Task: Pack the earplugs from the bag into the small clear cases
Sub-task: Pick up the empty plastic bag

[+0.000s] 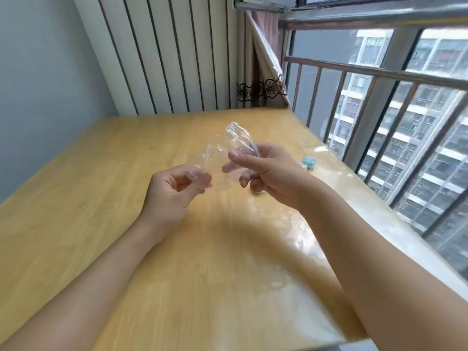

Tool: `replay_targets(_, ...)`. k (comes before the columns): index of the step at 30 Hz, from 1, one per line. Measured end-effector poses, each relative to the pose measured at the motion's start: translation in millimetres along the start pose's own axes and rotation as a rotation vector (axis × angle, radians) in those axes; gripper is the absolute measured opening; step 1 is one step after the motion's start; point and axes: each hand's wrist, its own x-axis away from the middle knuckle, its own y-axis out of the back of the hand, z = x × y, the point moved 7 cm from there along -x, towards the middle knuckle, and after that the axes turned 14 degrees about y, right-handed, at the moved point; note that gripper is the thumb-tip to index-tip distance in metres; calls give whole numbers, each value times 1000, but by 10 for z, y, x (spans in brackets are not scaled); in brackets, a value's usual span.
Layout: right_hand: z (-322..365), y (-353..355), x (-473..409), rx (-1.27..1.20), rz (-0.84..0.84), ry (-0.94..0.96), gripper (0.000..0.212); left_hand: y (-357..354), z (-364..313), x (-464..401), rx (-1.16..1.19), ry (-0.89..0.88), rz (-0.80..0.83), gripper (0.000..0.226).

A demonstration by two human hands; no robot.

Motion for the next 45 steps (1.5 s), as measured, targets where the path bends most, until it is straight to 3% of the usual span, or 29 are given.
replay_targets(4,55,511,543,56,-76,-5,23,-418,-114,153,-23,128,210,26)
replay_targets(7,96,1060,1034,39,-281,-28,23,-902,-156,274,-86,256,281,27)
replay_targets(11,157,1403,1459,118,-353,-119,37,-1583,-232,437,-133,284,375,24)
replay_targets(13,194,1469,1557,62,-378,-117,35,-1881,-294,524,-129,295,408,19)
replay_targets(15,243,1587,1615,76,-467,-85,20,-2050,-396,555,-86,241,319,23)
replay_targets(20,329,1941,1746,160,-780,25,27,-2005,-475,523,-39,168,51,32)
replay_targets(22,358,1986,1785,143,-738,14,30,-2042,-474,525,-41,181,58,31)
replay_targets(25,325,1972,1895,99,-573,-75,51,-2294,-519,600,-28,216,163,37)
replay_targets(28,365,2223,2196,95,-653,-43,25,-2700,-624,702,0,216,300,39)
replay_targets(30,374,2530,2523,124,-769,-46,20,-3042,-684,773,-24,199,402,31)
replay_targets(32,288,2836,2930,119,-879,-89,24,-3385,-730,853,-161,110,466,30)
replay_targets(37,-282,3375,3964,-66,-1144,-191,27,-4409,-930,1488,-707,-461,679,35)
replay_targets(40,-783,3462,4601,-112,-1299,-282,15,-4960,-749,2049,-1062,-717,800,35)
replay_targets(42,-1149,3455,4971,-166,-1401,-360,13,-5156,-549,2262,-1133,-759,832,34)
replay_targets(45,-1794,3383,5597,-234,-1543,-458,7,-5378,-35,2514,-1159,-621,921,33)
